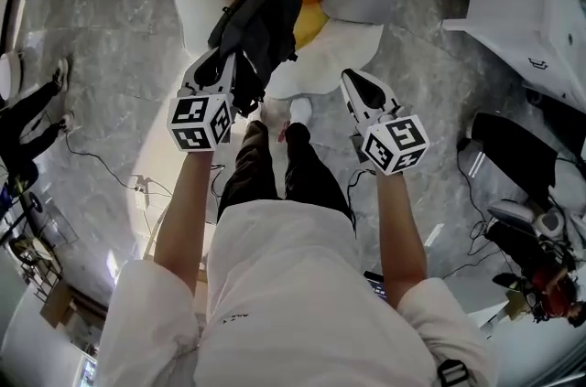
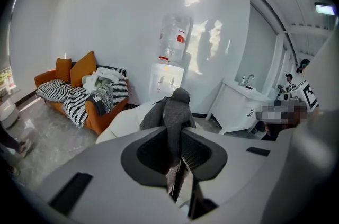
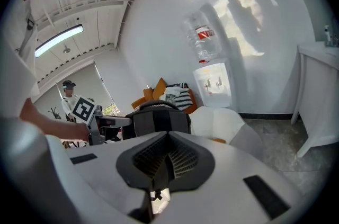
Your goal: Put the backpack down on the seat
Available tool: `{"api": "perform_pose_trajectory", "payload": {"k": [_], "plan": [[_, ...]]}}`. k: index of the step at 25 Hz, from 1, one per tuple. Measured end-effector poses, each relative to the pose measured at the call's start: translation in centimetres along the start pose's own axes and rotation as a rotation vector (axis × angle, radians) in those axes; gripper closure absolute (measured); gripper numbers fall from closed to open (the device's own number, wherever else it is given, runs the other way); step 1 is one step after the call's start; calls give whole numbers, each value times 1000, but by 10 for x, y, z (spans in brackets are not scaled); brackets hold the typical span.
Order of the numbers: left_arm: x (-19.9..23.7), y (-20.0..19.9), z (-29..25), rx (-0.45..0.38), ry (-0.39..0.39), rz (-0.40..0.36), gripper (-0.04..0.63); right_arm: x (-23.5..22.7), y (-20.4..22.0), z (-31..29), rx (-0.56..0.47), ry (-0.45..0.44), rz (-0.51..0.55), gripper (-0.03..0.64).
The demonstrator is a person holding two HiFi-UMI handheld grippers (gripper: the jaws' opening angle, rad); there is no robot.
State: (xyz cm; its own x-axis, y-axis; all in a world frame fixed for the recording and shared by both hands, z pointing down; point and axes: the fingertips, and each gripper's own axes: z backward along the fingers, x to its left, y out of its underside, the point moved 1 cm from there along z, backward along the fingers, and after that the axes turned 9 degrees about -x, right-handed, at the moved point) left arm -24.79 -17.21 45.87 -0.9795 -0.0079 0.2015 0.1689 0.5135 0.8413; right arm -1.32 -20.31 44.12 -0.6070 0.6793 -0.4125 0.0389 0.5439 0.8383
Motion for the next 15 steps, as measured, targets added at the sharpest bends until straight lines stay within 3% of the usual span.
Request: {"api": "perform_pose_trajectory", "payload": {"k": [9,15], "plan": [[24,47,-42,28,-61,27,520,-29,43,-32,28,22,-37,591],[51,75,-59,38,-171,121,521,-31,58,-59,14,4,-53,592]]}}
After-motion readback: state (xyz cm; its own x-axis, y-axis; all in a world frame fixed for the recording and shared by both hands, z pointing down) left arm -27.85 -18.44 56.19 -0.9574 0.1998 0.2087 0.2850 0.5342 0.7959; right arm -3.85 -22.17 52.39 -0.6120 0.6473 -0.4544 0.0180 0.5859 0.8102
